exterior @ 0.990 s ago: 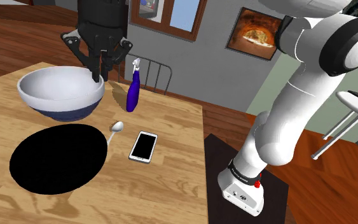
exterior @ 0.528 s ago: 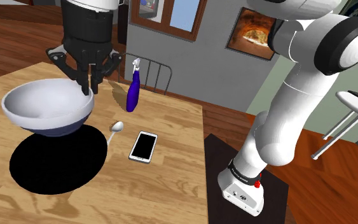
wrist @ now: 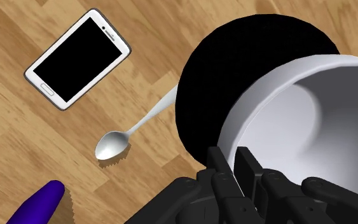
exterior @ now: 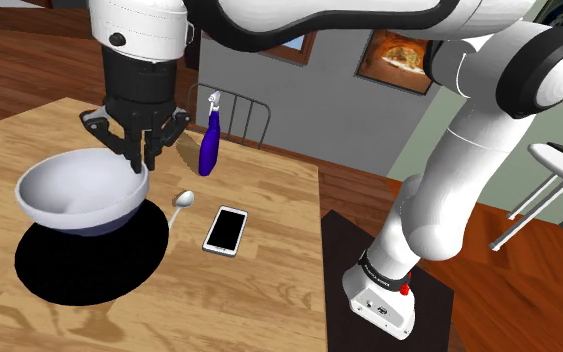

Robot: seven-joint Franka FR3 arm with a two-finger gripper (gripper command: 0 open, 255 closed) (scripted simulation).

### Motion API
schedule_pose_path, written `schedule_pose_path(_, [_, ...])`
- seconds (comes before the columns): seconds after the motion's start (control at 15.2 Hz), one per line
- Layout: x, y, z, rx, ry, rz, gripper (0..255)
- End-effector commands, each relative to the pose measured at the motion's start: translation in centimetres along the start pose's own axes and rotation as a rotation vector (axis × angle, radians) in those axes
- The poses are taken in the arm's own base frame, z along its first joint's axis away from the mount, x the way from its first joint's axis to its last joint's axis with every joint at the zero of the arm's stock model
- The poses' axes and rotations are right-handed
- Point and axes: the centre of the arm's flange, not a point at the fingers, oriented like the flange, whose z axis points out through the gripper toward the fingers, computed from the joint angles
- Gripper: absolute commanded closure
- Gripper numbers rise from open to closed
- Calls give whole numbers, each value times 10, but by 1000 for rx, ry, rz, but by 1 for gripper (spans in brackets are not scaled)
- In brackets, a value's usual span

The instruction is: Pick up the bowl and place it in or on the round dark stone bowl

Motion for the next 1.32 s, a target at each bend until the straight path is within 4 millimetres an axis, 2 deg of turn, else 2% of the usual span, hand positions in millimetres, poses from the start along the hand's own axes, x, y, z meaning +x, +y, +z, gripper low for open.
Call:
schedule_pose_path(0.0, [-1, 0, 10, 1, 1, 0, 255])
schedule_pose_path(0.46, [-4, 0, 45, 1, 1, 0, 255])
schedule_pose_path(0.92, [-4, 0, 45, 1, 1, 0, 255])
schedule_pose_path(0.99, [-4, 1, 45, 1, 1, 0, 0])
schedule_pose_path(1.25, [-4, 1, 45, 1, 1, 0, 0])
